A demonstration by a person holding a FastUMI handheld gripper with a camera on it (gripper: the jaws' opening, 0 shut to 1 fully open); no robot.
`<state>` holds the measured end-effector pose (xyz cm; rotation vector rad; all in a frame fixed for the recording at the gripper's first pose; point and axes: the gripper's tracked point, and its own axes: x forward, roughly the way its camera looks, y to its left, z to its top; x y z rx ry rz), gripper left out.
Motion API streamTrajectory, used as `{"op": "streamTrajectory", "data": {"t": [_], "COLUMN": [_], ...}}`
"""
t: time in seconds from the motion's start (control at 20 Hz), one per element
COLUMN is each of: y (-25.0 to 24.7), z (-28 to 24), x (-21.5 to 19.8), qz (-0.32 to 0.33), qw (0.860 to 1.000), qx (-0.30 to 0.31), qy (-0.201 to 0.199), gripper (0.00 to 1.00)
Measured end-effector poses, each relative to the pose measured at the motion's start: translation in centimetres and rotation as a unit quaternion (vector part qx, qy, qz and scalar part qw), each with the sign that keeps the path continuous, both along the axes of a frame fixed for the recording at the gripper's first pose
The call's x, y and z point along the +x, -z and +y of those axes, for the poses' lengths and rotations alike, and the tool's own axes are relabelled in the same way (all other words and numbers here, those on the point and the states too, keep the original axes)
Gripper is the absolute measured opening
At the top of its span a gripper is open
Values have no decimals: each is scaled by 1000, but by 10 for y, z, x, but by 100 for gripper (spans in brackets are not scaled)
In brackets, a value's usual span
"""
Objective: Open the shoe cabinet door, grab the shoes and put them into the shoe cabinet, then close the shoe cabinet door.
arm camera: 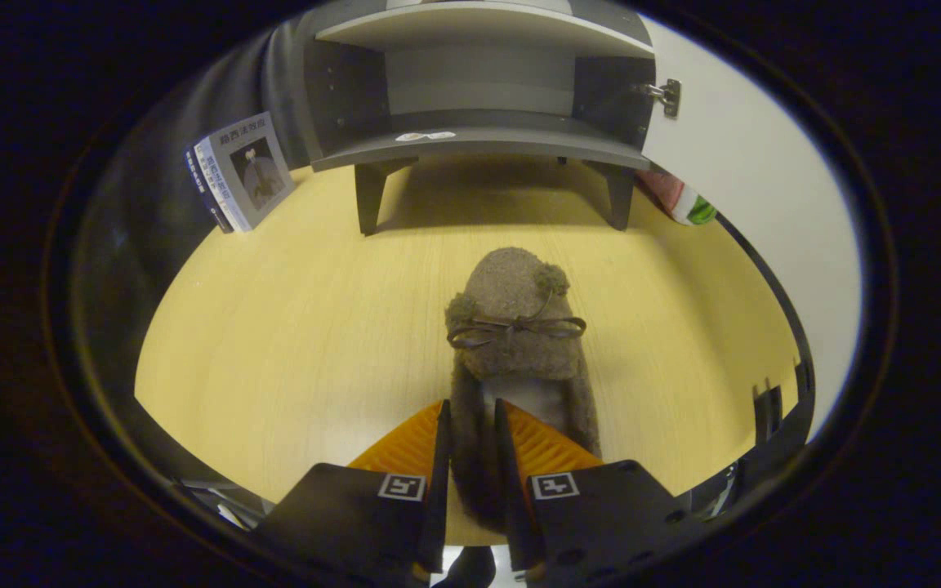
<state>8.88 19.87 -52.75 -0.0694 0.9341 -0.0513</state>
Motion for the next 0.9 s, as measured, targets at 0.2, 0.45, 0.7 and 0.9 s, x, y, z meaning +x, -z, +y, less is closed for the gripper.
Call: {"op": "streamTrajectory", "data": {"t": [0.2, 0.45, 0.7, 0.9], "y": [-2, -2, -2, -2], "z": [3, 6, 7, 6], "x": [-1, -5, -6, -6], "qz": [-4, 2, 5, 5], "qw": [1000, 1000, 1000, 1000], "qx": [0, -13, -12, -19], "qy": [-3, -12, -15, -16], "gripper": [33, 18, 18, 5]}}
